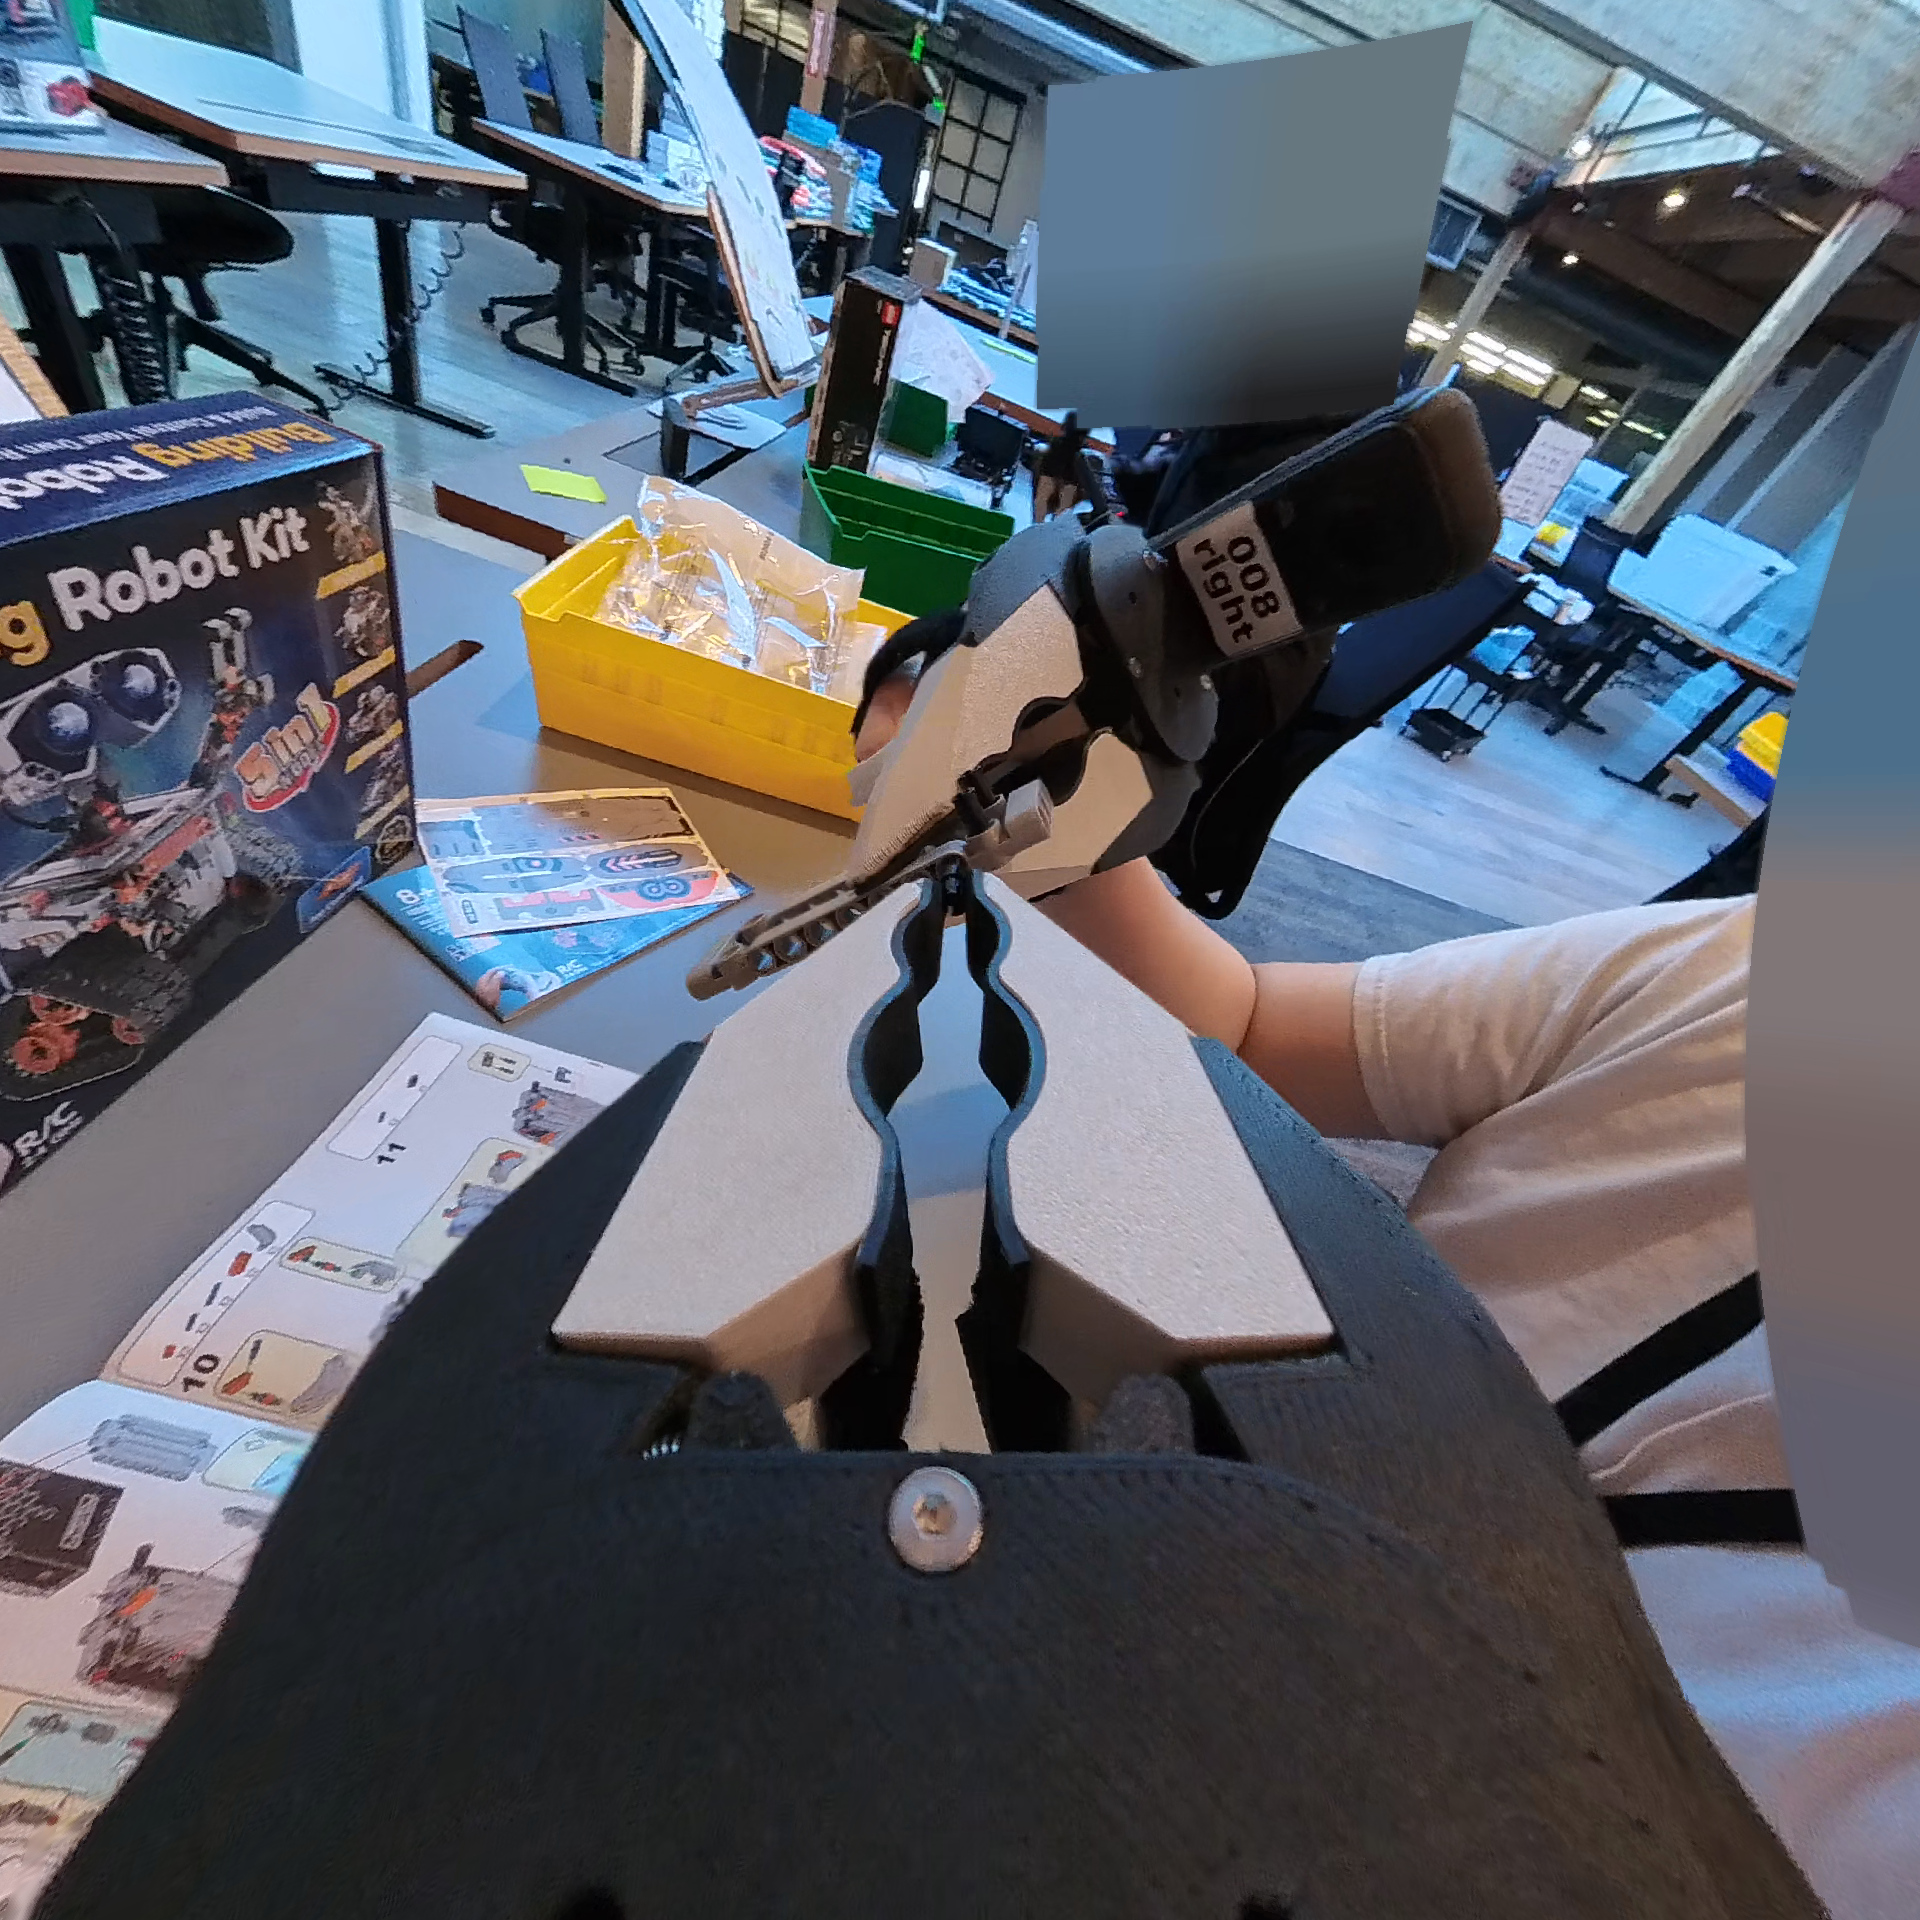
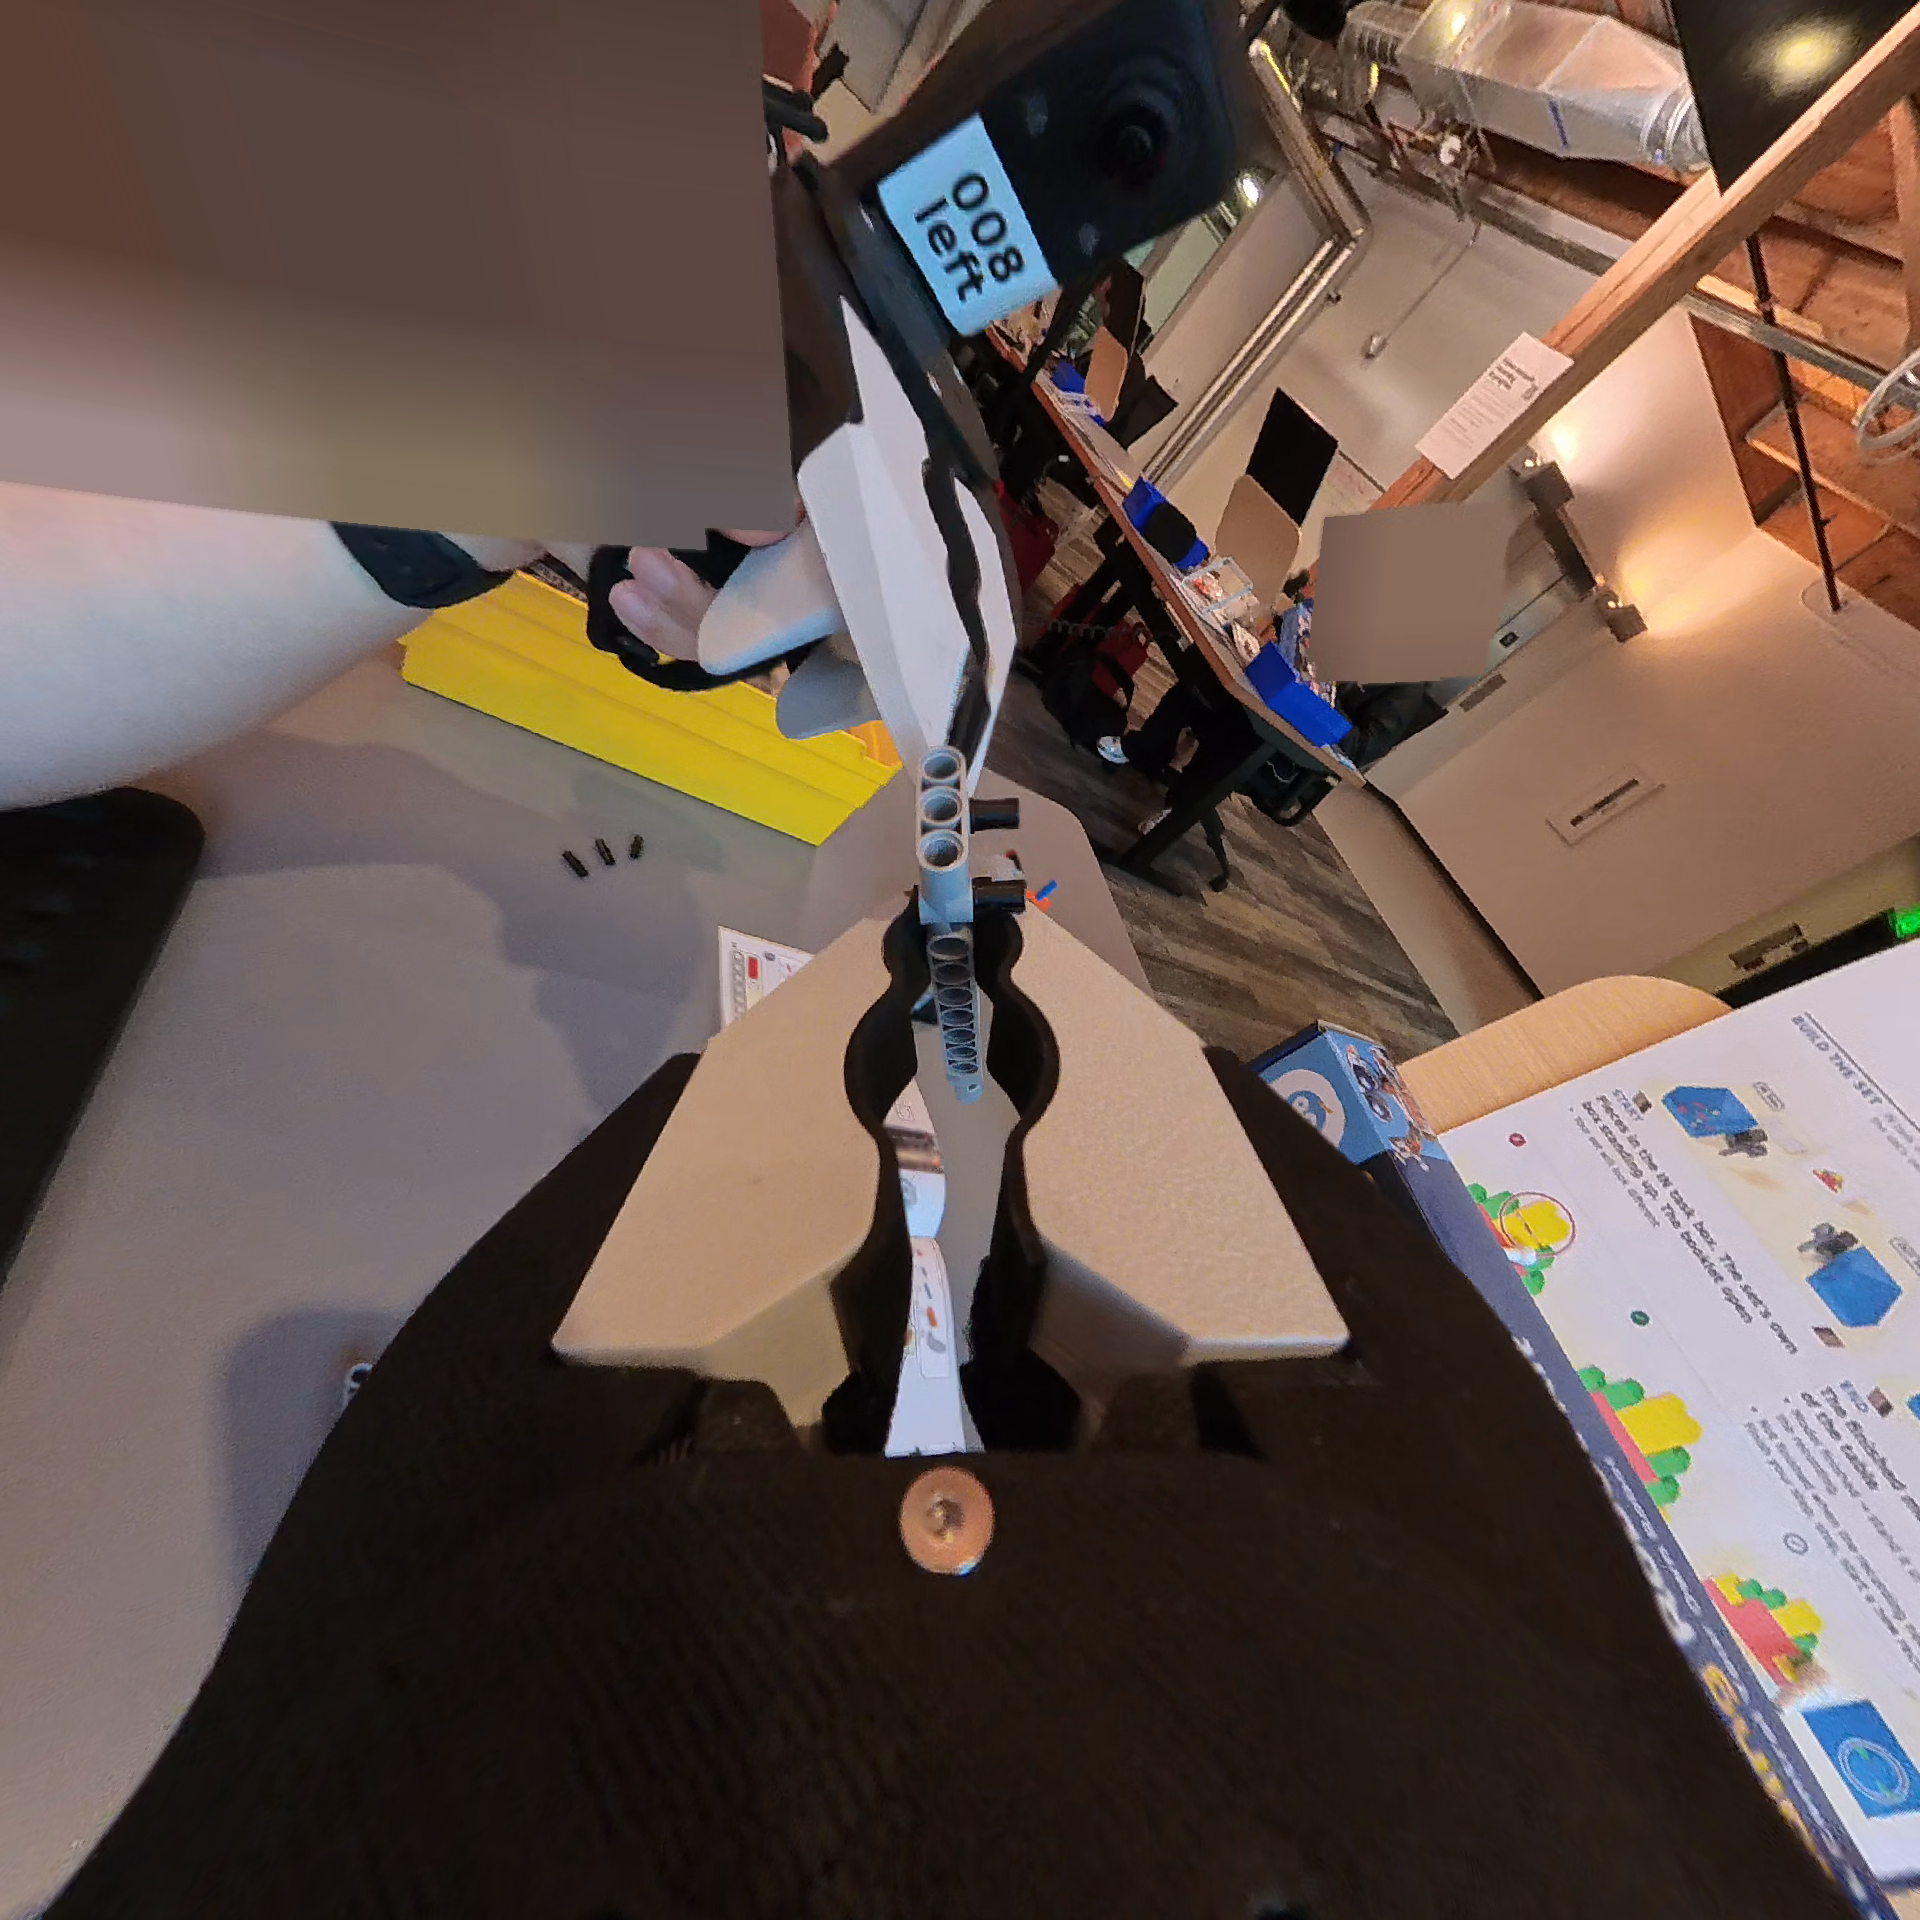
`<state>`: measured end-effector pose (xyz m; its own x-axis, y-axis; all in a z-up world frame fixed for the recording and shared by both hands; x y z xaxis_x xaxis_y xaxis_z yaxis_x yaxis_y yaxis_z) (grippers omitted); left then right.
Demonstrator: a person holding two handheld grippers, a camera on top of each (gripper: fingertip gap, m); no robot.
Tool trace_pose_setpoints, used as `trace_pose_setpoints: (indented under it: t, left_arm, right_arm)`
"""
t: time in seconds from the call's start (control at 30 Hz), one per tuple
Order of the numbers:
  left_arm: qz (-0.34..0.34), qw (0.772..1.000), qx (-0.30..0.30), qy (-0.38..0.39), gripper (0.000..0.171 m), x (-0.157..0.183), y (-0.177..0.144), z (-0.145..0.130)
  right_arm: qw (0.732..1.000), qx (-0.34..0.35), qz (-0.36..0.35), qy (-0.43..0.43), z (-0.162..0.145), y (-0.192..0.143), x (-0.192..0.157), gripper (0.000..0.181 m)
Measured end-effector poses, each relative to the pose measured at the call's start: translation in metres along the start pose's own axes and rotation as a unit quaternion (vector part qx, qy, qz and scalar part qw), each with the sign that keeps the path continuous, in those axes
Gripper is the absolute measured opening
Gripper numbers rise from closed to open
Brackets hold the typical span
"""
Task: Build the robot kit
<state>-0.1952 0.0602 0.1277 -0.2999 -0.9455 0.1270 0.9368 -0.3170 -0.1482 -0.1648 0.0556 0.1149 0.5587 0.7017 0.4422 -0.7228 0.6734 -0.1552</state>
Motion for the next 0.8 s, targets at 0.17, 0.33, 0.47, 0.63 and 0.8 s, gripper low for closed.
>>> trace_pose_setpoints:
  t: [0.17, 0.33, 0.47, 0.63, 0.8]
  left_arm:
    - [-0.03, 0.999, 0.009, -0.012, 0.002, 0.0019, -0.0008, -0.0008]
    - [-0.038, 0.999, 0.005, -0.014, 0.002, 0.0009, -0.0002, -0.0035]
    - [-0.051, 0.999, 0.001, -0.016, 0.002, 0.0022, -0.0005, -0.0058]
    - [-0.038, 0.999, -0.015, -0.008, 0.002, -0.0009, 0.0055, -0.01]
    - [-0.031, 1.0, -0.005, -0.004, 0.002, -0.0009, 0.0037, -0.0059]
  right_arm:
    - [1.0, 0.008, 0.008, -0.003, 0.0013, -0.0004, -0.0025, 0.006]
    - [1.0, 0.003, 0.011, -0.009, -0.0016, 0.0002, -0.003, 0.006]
    - [1.0, 0.001, 0.017, -0.017, -0.0022, 0.0001, -0.0055, 0.006]
    - [1.0, -0.015, 0.009, -0.023, -0.0071, 0.0035, -0.0045, 0.006]
    - [1.0, -0.005, 0.008, -0.005, -0.0038, 0.0042, -0.0027, 0.006]
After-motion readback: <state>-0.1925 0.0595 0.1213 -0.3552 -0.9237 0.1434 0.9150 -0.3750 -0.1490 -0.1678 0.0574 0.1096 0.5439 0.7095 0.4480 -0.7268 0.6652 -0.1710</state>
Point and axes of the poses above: each gripper's, where its closed fingertips meet, y out along the fingers, z out of its top, x = y × z across the jaws, the point moved 2 cm from there along -y, back along the fingers, and after that the axes turned 11 degrees about y, right-handed, at the moved point
